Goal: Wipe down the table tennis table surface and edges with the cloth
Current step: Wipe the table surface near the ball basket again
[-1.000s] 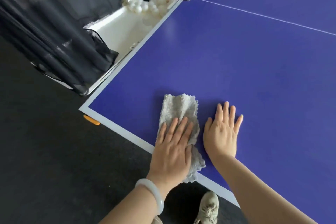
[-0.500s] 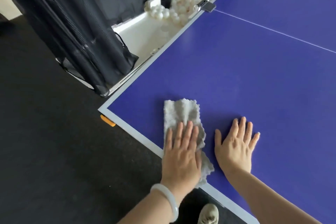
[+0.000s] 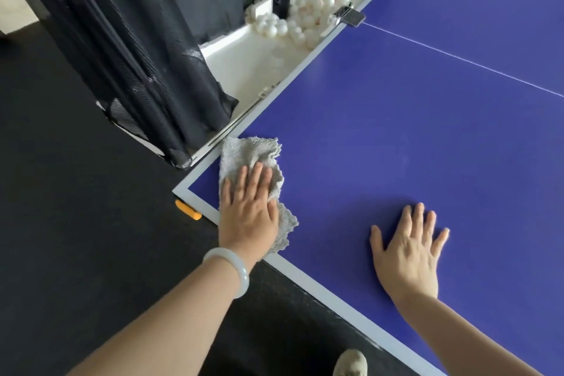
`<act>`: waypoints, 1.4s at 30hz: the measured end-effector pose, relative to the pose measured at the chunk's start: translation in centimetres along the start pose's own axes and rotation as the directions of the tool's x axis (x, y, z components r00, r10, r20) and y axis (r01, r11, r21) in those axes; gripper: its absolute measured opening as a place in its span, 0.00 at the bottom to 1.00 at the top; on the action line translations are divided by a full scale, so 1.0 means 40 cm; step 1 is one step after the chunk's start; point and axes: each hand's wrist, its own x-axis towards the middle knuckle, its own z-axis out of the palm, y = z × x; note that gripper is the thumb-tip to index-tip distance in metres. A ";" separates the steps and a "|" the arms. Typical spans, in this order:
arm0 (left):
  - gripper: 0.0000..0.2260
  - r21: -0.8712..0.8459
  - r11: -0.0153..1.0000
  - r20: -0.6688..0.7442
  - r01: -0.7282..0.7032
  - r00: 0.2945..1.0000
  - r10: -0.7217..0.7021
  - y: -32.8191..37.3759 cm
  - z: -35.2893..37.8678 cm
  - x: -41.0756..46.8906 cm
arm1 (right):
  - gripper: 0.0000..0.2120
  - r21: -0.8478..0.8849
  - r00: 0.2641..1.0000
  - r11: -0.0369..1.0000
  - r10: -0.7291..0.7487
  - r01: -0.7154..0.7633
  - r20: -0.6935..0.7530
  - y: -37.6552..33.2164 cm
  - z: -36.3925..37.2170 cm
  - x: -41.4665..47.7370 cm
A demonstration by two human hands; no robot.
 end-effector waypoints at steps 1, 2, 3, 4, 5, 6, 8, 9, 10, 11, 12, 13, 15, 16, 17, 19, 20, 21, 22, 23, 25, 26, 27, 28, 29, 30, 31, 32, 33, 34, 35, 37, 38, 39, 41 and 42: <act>0.27 -0.014 1.000 0.000 0.015 1.000 -0.015 0.004 0.000 0.001 | 0.35 0.026 1.000 0.999 -0.024 0.024 -0.008 -0.001 -0.003 -0.003; 0.27 -0.020 1.000 -0.002 0.022 1.000 -0.022 0.006 -0.001 0.002 | 0.31 0.047 0.995 0.994 -0.095 0.096 -0.032 0.000 -0.005 -0.005; 0.28 -0.016 1.000 -0.004 0.023 1.000 -0.024 0.007 -0.002 0.002 | 0.26 0.049 0.975 0.976 -0.209 0.212 -0.070 0.000 -0.006 -0.010; 0.28 -0.012 1.000 -0.005 0.019 1.000 -0.020 0.008 -0.004 0.000 | 0.24 0.036 0.939 0.942 -0.330 0.334 -0.098 -0.004 -0.008 -0.017; 0.28 -0.015 1.000 -0.002 0.015 1.000 -0.015 0.008 -0.005 -0.001 | 0.24 0.027 0.895 0.899 -0.433 0.438 -0.110 -0.014 -0.011 -0.025; 0.28 -0.015 1.000 0.005 0.010 1.000 -0.010 0.008 -0.008 -0.001 | 0.25 0.027 0.855 0.858 -0.507 0.512 -0.106 -0.031 -0.014 -0.032; 0.27 -0.010 1.000 0.013 0.008 1.000 -0.008 0.004 -0.013 0.004 | 0.25 0.039 0.804 0.804 -0.589 0.593 -0.077 -0.086 -0.015 -0.038; 0.27 -0.016 1.000 0.012 0.022 1.000 -0.022 0.007 -0.017 0.003 | 0.24 0.047 0.799 0.798 -0.598 0.601 -0.066 -0.115 -0.007 -0.037; 0.27 -0.029 0.999 0.016 0.041 0.999 -0.041 0.018 -0.019 -0.008 | 0.23 0.061 0.812 0.809 -0.582 0.584 -0.055 -0.140 0.001 -0.036; 0.27 -0.046 0.998 0.014 0.053 0.999 -0.052 0.039 -0.017 -0.028 | 0.23 0.079 0.834 0.830 -0.551 0.552 -0.038 -0.157 0.007 -0.036; 0.28 -0.059 0.997 0.005 0.044 0.999 -0.044 0.070 -0.012 -0.055 | 0.24 0.096 0.852 0.847 -0.523 0.523 -0.031 -0.165 0.013 -0.036; 0.28 -0.086 0.996 0.001 0.001 1.000 -0.001 0.102 -0.007 -0.086 | 0.25 0.114 0.862 0.855 -0.507 0.507 -0.028 -0.166 0.020 -0.033; 0.29 -0.153 0.974 0.015 -0.165 0.985 0.169 0.154 0.005 -0.150 | 0.23 0.155 0.859 0.847 -0.512 0.509 -0.023 -0.151 0.024 -0.035; 0.28 -0.156 0.957 0.008 -0.244 0.969 0.248 0.153 0.008 -0.166 | 0.23 0.177 0.856 0.840 -0.516 0.513 -0.030 -0.146 0.022 -0.037; 0.27 -0.143 0.945 0.005 -0.295 0.954 0.299 0.132 0.010 -0.165 | 0.24 0.186 0.851 0.833 -0.523 0.521 -0.039 -0.145 0.019 -0.036; 0.26 -0.080 0.951 0.008 -0.300 0.953 0.302 0.049 0.002 -0.123 | 0.26 0.155 0.849 0.836 -0.526 0.527 -0.048 -0.152 0.017 -0.032; 0.26 -0.046 0.967 0.001 -0.252 0.968 0.253 -0.001 -0.003 -0.094 | 0.26 0.145 0.852 0.841 -0.522 0.522 -0.043 -0.157 0.016 -0.032; 0.26 -0.012 0.983 -0.006 -0.186 0.983 0.186 -0.053 -0.009 -0.062 | 0.26 0.144 0.853 0.842 -0.519 0.520 -0.042 -0.159 0.015 -0.032; 0.26 0.014 0.993 -0.008 -0.118 0.993 0.119 -0.100 -0.015 -0.027 | 0.26 0.144 0.852 0.841 -0.521 0.522 -0.047 -0.159 0.015 -0.032; 0.26 0.028 0.998 -0.003 -0.062 0.998 0.062 -0.141 -0.022 0.005 | 0.27 0.140 0.850 0.839 -0.523 0.525 -0.052 -0.158 0.015 -0.031; 0.27 0.022 1.000 0.020 0.005 1.000 -0.006 -0.196 -0.036 0.050 | 0.28 0.131 0.848 0.839 -0.527 0.529 -0.055 -0.155 0.016 -0.031; 0.27 0.023 1.000 0.029 0.018 0.999 -0.018 -0.209 -0.038 0.060 | 0.29 0.127 0.847 0.837 -0.529 0.532 -0.060 -0.154 0.018 -0.031; 0.27 0.026 0.999 0.026 0.028 0.999 -0.029 -0.211 -0.039 0.063 | 0.29 0.126 0.845 0.835 -0.531 0.535 -0.068 -0.154 0.018 -0.031; 0.27 0.028 0.998 0.014 0.052 0.999 -0.052 -0.203 -0.037 0.059 | 0.28 0.126 0.843 0.833 -0.533 0.538 -0.076 -0.155 0.018 -0.032; 0.27 0.021 0.995 -0.005 0.093 0.996 -0.093 -0.187 -0.033 0.049 | 0.28 0.129 0.842 0.832 -0.533 0.540 -0.084 -0.156 0.018 -0.033; 0.27 0.004 0.990 -0.025 0.143 0.989 -0.143 -0.164 -0.029 0.033 | 0.28 0.132 0.841 0.831 -0.533 0.540 -0.089 -0.156 0.019 -0.034; 0.27 -0.017 0.982 -0.042 0.187 0.981 -0.187 -0.137 -0.024 0.014 | 0.28 0.136 0.842 0.831 -0.532 0.540 -0.089 -0.157 0.018 -0.035; 0.26 -0.037 0.976 -0.060 0.214 0.975 -0.216 -0.110 -0.016 -0.007 | 0.28 0.136 0.842 0.831 -0.532 0.539 -0.086 -0.159 0.018 -0.035; 0.26 -0.052 0.973 -0.076 0.225 0.971 -0.228 -0.084 -0.008 -0.029 | 0.28 0.134 0.843 0.832 -0.532 0.538 -0.082 -0.160 0.017 -0.035; 0.26 -0.061 0.973 -0.089 0.223 0.970 -0.228 -0.066 -0.002 -0.047 | 0.28 0.132 0.845 0.835 -0.529 0.535 -0.080 -0.161 0.018 -0.034; 0.26 -0.061 0.974 -0.092 0.220 0.970 -0.225 -0.056 0.002 -0.057 | 0.28 0.130 0.847 0.836 -0.526 0.532 -0.079 -0.161 0.018 -0.033; 0.27 -0.038 0.973 -0.078 0.229 0.970 -0.231 -0.062 -0.001 -0.049 | 0.28 0.127 0.845 0.835 -0.529 0.535 -0.079 -0.163 0.015 -0.033; 0.27 -0.019 0.969 -0.062 0.246 0.967 -0.247 -0.071 -0.005 -0.031 | 0.28 0.124 0.844 0.835 -0.531 0.537 -0.077 -0.165 0.014 -0.031; 0.27 -0.004 0.962 -0.044 0.273 0.961 -0.273 -0.081 -0.009 -0.010 | 0.28 0.116 0.844 0.836 -0.532 0.537 -0.072 -0.165 0.015 -0.031; 0.27 -0.002 0.934 0.000 0.357 0.934 -0.357 -0.094 -0.015 0.031 | 0.28 0.105 0.843 0.837 -0.534 0.538 -0.062 -0.163 0.015 -0.032; 0.27 -0.003 0.922 0.006 0.388 0.922 -0.388 -0.094 -0.015 0.042 | 0.28 0.102 0.842 0.836 -0.535 0.539 -0.062 -0.161 0.015 -0.032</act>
